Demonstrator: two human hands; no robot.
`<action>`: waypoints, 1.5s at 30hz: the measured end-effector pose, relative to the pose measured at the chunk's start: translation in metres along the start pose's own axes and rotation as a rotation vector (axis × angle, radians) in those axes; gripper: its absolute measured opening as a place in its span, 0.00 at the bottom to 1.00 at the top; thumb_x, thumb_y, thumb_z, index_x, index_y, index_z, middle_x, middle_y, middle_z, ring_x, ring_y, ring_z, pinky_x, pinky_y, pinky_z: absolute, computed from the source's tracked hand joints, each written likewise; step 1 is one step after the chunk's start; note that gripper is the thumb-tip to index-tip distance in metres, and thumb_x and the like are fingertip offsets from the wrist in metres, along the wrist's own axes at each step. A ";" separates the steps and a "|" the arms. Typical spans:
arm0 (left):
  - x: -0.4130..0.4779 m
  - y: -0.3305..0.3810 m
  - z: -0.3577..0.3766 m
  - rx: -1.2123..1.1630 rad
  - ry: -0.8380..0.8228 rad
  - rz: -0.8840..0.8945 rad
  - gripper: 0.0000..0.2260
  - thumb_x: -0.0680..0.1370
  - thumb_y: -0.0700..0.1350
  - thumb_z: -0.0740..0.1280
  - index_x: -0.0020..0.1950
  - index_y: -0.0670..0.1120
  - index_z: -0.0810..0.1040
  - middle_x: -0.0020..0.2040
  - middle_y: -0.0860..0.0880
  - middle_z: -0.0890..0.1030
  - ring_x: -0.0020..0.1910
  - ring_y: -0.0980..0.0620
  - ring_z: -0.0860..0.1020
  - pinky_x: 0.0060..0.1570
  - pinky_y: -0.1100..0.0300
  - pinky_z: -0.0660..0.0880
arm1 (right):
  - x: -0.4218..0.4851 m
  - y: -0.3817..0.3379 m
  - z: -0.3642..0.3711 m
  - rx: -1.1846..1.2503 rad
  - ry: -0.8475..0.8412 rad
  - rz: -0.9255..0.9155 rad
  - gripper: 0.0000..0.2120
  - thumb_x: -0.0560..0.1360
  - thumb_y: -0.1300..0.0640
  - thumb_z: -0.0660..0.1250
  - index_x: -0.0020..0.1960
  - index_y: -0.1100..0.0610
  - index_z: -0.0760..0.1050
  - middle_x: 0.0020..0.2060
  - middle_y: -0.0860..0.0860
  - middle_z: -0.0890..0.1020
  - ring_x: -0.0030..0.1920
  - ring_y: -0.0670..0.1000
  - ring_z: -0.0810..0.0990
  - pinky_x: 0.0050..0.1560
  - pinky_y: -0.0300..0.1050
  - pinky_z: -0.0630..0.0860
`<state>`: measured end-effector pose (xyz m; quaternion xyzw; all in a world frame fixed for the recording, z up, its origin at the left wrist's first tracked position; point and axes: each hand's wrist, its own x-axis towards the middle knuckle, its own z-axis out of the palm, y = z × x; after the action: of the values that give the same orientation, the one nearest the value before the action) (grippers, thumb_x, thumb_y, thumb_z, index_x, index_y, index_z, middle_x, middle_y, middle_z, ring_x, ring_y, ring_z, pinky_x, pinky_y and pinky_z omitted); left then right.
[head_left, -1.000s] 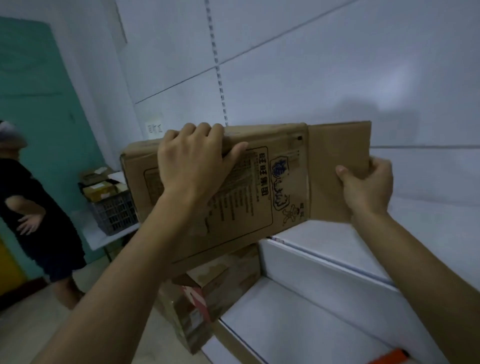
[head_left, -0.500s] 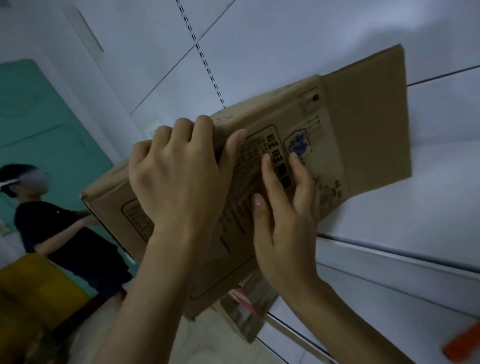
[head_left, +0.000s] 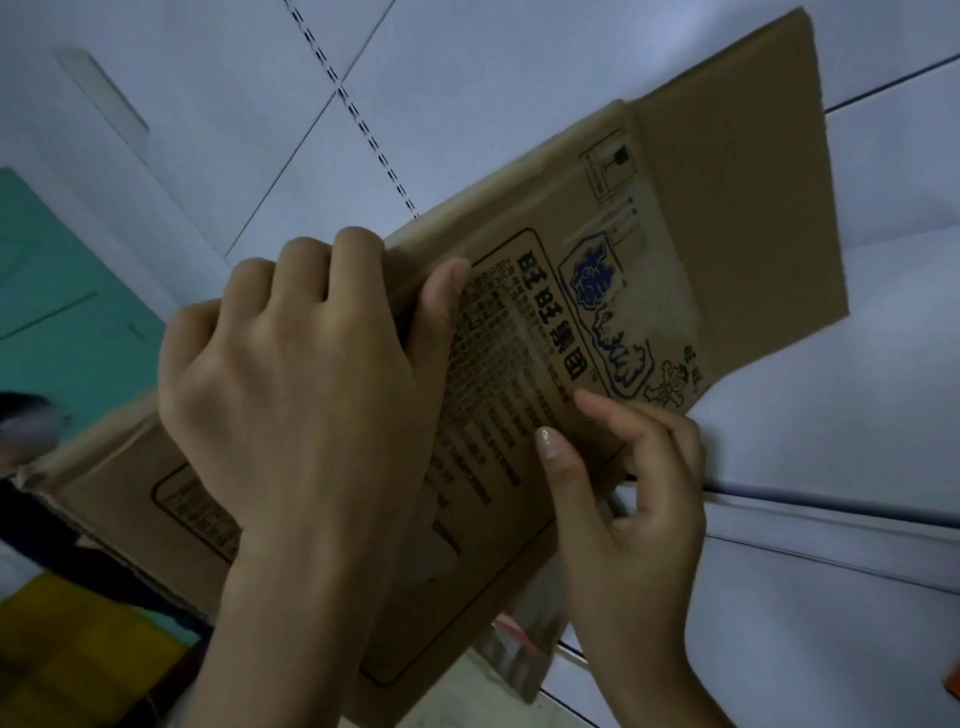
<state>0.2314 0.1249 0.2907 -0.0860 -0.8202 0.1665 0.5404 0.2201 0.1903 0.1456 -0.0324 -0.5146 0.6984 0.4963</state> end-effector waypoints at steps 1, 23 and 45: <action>-0.001 0.001 0.000 -0.012 -0.009 -0.011 0.26 0.80 0.65 0.50 0.50 0.45 0.75 0.43 0.44 0.78 0.44 0.41 0.74 0.44 0.47 0.66 | 0.002 -0.003 -0.002 0.042 -0.014 0.040 0.14 0.72 0.46 0.68 0.55 0.49 0.78 0.50 0.45 0.75 0.54 0.47 0.77 0.54 0.44 0.76; -0.005 0.011 -0.008 -0.003 0.063 -0.159 0.25 0.78 0.67 0.55 0.50 0.48 0.80 0.40 0.48 0.80 0.42 0.46 0.78 0.45 0.51 0.66 | 0.012 -0.028 -0.004 0.189 -0.229 0.090 0.07 0.74 0.51 0.65 0.51 0.44 0.78 0.41 0.40 0.78 0.45 0.45 0.78 0.47 0.49 0.76; -0.003 0.018 -0.006 0.086 0.055 -0.171 0.25 0.79 0.66 0.54 0.49 0.48 0.79 0.40 0.47 0.79 0.41 0.43 0.76 0.43 0.54 0.58 | 0.020 -0.025 -0.004 0.272 -0.172 0.136 0.11 0.73 0.56 0.70 0.56 0.55 0.80 0.47 0.47 0.79 0.46 0.43 0.79 0.44 0.28 0.73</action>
<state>0.2374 0.1415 0.2839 0.0029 -0.8014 0.1524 0.5783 0.2286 0.2065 0.1715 0.0599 -0.4524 0.7938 0.4019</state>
